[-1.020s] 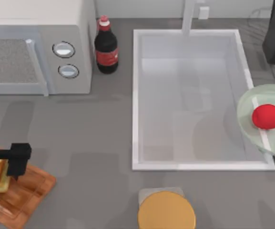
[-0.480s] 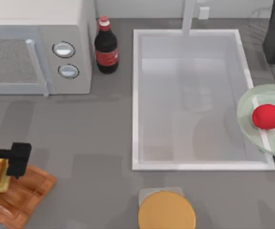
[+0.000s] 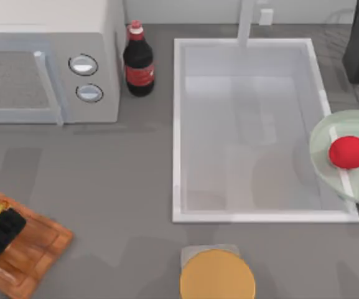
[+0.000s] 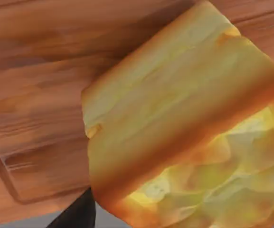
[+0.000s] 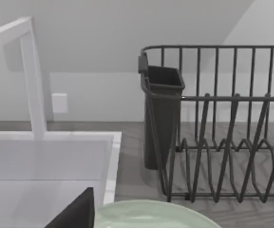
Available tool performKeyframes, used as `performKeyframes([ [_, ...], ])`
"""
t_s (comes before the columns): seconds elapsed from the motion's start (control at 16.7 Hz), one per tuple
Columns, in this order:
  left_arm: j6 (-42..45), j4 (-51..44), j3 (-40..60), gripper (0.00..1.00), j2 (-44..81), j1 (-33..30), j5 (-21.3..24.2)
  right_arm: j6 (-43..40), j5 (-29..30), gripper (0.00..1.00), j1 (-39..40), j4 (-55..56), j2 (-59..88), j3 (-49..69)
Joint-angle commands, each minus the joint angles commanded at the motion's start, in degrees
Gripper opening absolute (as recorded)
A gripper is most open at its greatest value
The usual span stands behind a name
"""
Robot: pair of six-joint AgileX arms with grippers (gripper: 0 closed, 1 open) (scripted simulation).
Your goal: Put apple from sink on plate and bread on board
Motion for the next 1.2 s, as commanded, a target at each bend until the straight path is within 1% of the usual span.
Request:
performKeyframes([
  [0.18,21.7,4.6,-4.8,1.00,-10.8,0.1,0.0,0.0,0.0,1.00,0.0,0.0,0.0,0.0],
  [0.6,81.4,17.9,-19.3,1.00,-36.3,0.6,0.2,0.0,0.0,1.00,0.0,0.0,0.0,0.0],
  [0.78,104.3,23.9,-25.5,1.00,-47.7,0.9,0.3,0.0,0.0,1.00,0.0,0.0,0.0,0.0],
  [0.96,122.0,29.3,-31.2,1.00,-58.3,1.1,0.3,0.0,0.0,1.00,0.0,0.0,0.0,0.0],
  [1.08,130.9,32.4,-34.6,1.00,-64.3,1.1,0.4,0.0,0.0,1.00,0.0,0.0,0.0,0.0],
  [1.2,137.4,34.9,-37.4,1.00,-69.1,1.2,0.5,0.0,0.0,1.00,0.0,0.0,0.0,0.0],
])
